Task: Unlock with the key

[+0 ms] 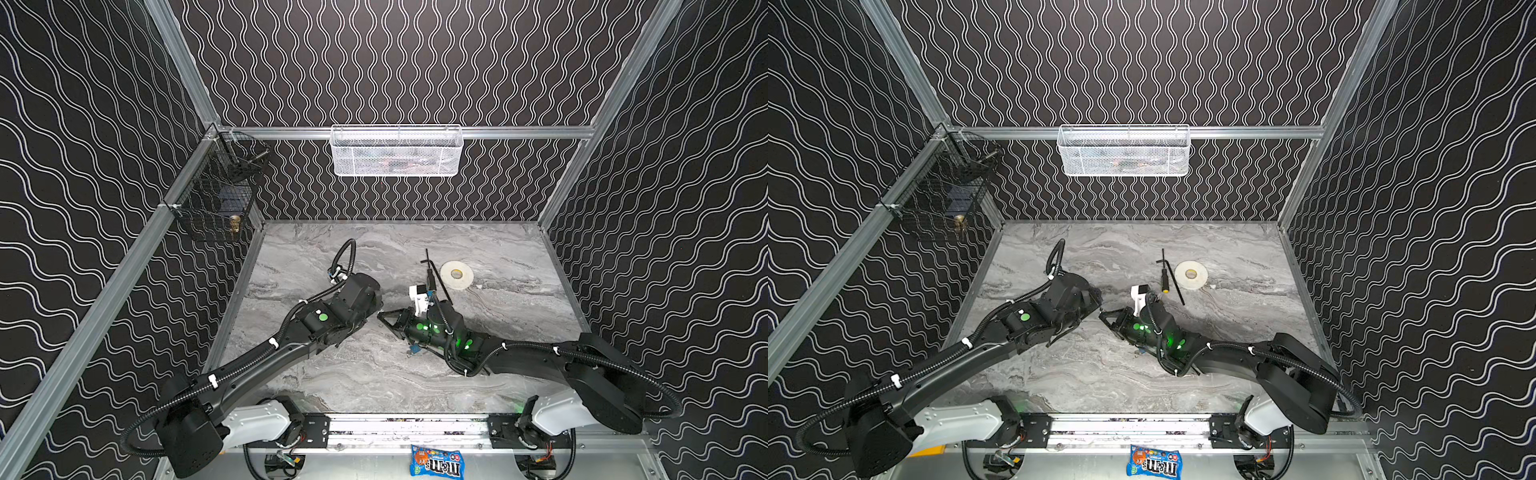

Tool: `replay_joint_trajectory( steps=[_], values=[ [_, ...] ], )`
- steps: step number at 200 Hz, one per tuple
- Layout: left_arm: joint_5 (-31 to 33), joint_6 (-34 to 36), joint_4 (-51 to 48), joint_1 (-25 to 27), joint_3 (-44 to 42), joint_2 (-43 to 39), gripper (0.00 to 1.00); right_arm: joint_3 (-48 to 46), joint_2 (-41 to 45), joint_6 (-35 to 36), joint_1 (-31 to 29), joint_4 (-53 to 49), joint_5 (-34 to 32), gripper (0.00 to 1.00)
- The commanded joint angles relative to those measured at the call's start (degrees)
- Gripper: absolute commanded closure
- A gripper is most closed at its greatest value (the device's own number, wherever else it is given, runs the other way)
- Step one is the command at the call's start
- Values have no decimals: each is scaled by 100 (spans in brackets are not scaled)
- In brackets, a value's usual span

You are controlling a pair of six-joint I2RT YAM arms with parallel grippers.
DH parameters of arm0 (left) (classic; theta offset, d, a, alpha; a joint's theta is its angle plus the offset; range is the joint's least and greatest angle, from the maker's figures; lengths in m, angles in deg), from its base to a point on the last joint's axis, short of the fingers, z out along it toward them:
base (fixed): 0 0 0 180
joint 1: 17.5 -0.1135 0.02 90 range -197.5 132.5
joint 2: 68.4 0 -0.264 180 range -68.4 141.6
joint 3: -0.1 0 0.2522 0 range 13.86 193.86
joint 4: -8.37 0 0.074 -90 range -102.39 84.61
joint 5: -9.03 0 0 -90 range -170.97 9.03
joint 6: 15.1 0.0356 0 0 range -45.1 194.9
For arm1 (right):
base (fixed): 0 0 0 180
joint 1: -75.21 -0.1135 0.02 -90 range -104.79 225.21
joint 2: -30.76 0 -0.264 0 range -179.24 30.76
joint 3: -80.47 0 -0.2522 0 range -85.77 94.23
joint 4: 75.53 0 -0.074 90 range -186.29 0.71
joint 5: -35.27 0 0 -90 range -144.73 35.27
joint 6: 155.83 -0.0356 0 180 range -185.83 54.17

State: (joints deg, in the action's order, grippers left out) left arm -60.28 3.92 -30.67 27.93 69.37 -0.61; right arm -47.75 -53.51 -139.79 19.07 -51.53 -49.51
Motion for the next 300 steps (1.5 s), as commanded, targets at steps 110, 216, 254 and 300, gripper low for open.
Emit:
replay_joint_trajectory(
  steps=[110,216,254,300],
  values=[
    [16,-250,396,6,-457,-542,100,311,349,646,-2,-723,-534,100],
    [27,-904,915,-4,-628,-797,100,227,538,889,-298,-1409,-965,100],
    [-252,-1234,1013,-8,-717,-889,100,269,463,1263,-345,-1190,-1284,100],
    [-372,-1267,850,-9,-667,-798,100,408,459,1965,-367,-750,-1159,100]
  ],
)
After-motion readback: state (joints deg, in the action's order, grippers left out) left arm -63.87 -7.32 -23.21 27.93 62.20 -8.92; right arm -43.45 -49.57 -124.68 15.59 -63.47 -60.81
